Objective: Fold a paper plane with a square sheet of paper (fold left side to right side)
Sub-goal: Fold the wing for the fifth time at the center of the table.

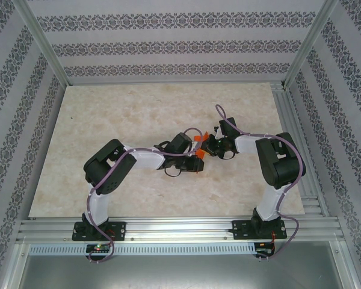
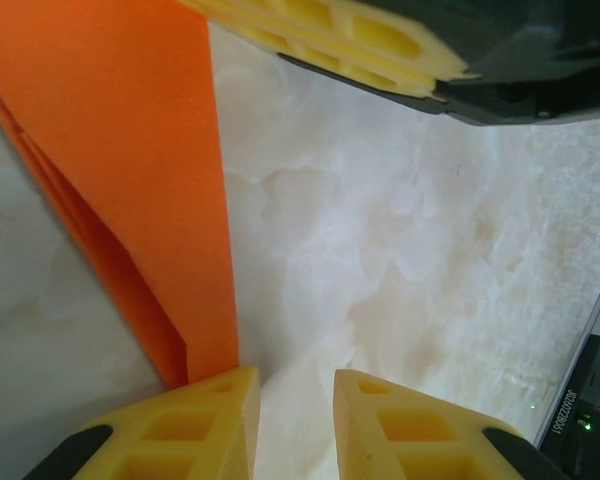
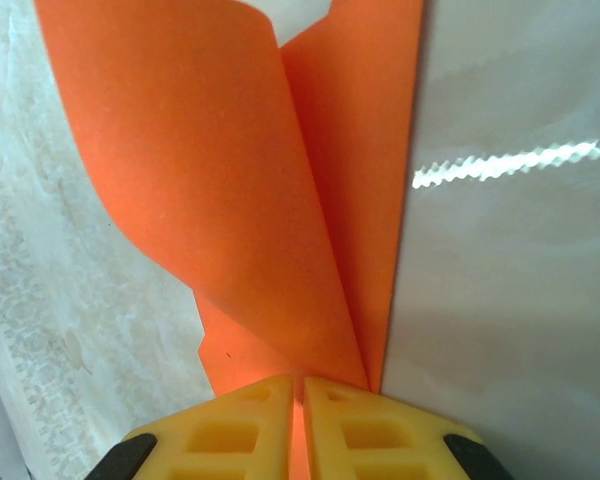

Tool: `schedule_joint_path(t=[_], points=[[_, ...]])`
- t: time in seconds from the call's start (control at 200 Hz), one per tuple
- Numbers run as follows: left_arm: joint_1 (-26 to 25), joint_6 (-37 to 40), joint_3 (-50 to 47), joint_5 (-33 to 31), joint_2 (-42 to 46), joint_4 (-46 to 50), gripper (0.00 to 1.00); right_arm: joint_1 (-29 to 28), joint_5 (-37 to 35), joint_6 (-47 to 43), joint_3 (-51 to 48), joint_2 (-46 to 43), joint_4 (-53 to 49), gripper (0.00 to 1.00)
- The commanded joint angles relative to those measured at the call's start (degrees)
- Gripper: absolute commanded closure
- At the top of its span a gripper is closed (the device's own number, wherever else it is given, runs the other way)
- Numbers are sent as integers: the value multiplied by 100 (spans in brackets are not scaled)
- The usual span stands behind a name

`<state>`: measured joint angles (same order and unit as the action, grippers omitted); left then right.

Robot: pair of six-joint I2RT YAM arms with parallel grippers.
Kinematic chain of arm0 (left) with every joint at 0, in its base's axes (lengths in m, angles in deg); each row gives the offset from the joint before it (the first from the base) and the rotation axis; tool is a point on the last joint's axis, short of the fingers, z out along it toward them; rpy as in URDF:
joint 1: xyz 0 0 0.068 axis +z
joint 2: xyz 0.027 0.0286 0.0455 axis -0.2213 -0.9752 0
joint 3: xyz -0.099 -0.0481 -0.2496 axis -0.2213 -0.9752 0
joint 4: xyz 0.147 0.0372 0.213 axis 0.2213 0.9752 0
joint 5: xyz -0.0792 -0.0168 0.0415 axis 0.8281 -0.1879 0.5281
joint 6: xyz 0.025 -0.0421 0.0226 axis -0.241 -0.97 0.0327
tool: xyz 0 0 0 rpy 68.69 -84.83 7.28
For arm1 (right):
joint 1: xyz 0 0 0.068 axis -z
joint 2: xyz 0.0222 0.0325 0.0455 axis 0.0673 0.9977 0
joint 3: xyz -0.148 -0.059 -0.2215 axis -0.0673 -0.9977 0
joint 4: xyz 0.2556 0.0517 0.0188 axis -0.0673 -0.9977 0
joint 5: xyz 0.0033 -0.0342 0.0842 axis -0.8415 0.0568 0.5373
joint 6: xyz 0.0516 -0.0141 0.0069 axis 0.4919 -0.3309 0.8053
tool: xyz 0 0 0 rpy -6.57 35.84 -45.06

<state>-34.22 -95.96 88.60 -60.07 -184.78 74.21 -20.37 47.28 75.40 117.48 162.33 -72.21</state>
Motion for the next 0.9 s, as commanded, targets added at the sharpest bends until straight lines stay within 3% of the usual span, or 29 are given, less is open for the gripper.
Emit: schedule_joint_path(t=[0.0,0.12,0.51,0.894], points=[[-356,-369,-413,237,-51,13,72,-12,-492,-141,-70,307,-443,87],[-522,-522,-674,251,44,-177,72,-2,-495,-142,-69,342,-450,87],[-854,-369,-669,-126,321,555,72,-7,-529,-168,-44,307,-529,87],[-338,-52,-44,-278,1109,1076,72,-8,-496,-173,-31,282,-549,87]])
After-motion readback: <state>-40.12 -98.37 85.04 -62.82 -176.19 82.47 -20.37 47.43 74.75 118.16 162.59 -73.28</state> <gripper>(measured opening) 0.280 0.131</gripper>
